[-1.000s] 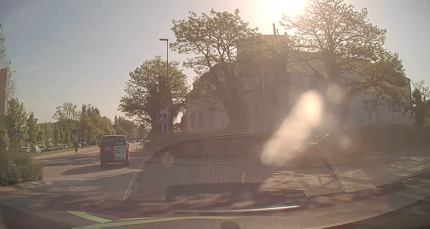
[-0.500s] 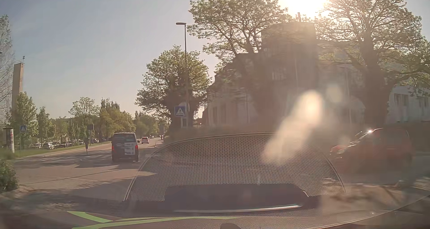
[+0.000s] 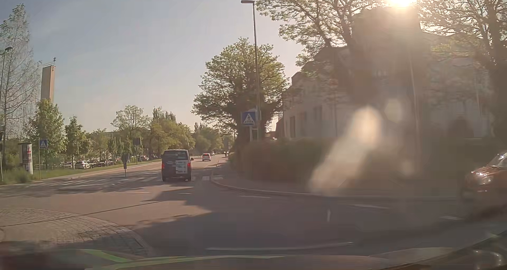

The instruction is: Follow the waypoints while adhering to traffic rules and regulations

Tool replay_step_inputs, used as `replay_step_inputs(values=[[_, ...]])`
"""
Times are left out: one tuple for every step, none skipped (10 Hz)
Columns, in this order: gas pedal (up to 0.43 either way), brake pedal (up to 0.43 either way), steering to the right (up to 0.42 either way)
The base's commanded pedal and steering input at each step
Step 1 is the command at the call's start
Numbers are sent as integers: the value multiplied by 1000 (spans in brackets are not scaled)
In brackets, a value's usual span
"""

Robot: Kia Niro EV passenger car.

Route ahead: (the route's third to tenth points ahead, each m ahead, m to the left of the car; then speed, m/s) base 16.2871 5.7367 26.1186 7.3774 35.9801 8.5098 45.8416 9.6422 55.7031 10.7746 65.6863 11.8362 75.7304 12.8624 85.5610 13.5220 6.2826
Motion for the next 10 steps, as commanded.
replay_step_inputs(values=[[130,0,-181],[130,0,-181],[130,0,-181],[130,0,-178],[130,0,-171],[130,0,-167],[130,0,-167],[130,0,-165],[130,0,-155],[130,0,-127]])
